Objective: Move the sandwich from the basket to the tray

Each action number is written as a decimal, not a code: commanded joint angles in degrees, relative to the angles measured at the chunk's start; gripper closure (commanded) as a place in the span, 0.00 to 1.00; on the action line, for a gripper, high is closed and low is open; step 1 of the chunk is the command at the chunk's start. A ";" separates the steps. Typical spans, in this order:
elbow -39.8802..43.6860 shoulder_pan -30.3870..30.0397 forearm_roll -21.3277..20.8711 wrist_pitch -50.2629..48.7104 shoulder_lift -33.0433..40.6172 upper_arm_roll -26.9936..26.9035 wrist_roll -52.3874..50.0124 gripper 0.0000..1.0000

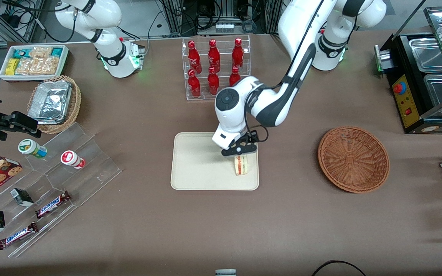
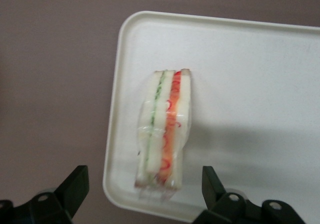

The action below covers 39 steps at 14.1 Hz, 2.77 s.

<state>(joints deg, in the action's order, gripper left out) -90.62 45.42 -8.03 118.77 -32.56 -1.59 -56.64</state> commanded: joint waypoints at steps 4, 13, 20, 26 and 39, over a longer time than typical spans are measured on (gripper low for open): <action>-0.88 -0.07 0.20 -11.53 13.38 -3.15 -6.90 0.00; -0.96 -7.53 1.08 -21.82 25.43 -5.97 -3.76 0.00; -0.96 -22.99 5.73 -31.22 32.55 -5.18 19.17 0.00; -0.78 -34.68 7.32 -37.55 37.55 -2.55 35.52 0.00; -5.74 -44.37 9.25 -37.46 42.77 4.58 42.84 0.00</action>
<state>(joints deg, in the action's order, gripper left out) -99.36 2.53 0.05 81.67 12.11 2.07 -15.03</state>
